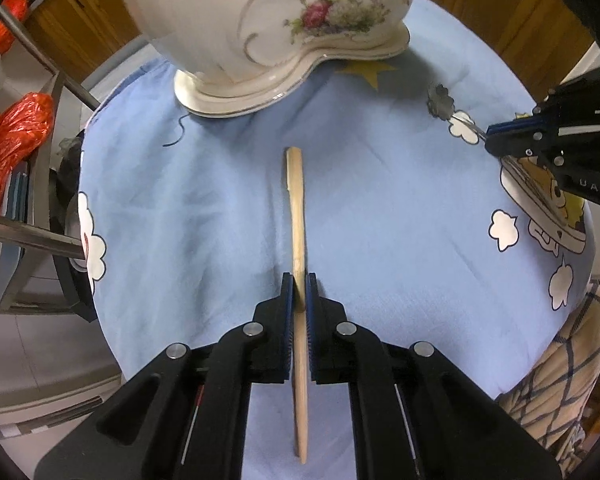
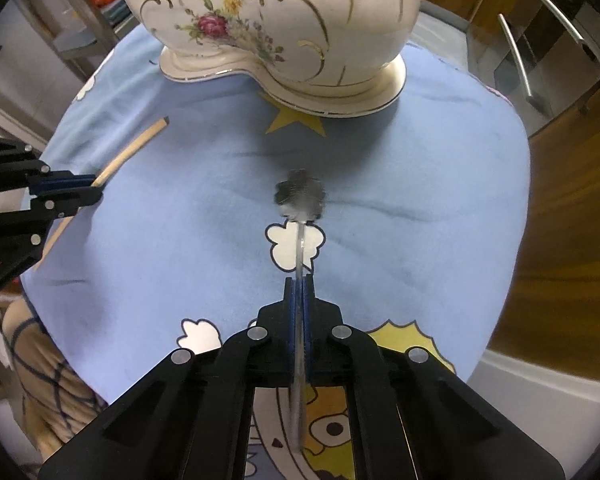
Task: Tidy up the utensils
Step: 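Lift chopstick over tall holder with left tool while right tool carries spoon over short holder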
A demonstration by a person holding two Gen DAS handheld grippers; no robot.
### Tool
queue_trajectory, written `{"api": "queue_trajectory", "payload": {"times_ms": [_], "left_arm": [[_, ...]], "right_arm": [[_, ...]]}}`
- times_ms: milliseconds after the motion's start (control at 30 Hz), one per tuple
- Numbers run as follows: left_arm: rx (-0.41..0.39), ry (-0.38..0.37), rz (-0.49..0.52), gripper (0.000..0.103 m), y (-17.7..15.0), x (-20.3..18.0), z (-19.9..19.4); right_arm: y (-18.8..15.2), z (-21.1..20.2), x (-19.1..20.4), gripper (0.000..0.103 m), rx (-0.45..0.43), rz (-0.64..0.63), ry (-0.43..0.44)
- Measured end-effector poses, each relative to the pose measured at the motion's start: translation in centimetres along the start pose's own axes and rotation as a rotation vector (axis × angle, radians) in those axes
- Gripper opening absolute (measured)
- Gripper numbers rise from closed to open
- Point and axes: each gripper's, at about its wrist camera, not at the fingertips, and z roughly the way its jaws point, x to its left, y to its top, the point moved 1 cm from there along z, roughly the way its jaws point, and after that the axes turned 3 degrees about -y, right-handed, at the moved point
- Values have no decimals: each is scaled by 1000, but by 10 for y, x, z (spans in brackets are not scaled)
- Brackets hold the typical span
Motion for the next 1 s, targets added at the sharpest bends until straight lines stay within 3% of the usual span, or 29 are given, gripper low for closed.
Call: {"api": "queue_trajectory", "payload": {"times_ms": [233,467,700,1000], "left_arm": [[-212,-46,-67,5,-17,10,-37],[-396,-30,-88,5,-35,8,-71],[-549,3,-119,6,-44,12,-101],[-688,2,-160,6,-43,12,-116]], "right_arm": [[-11,-27,2,4,-140,-11,11],[-20,-56,-2,4,-298,5,44],[-35,-92,-7,4,-477,47,100],[-36,-112,-12,4,-623,94,147]]}}
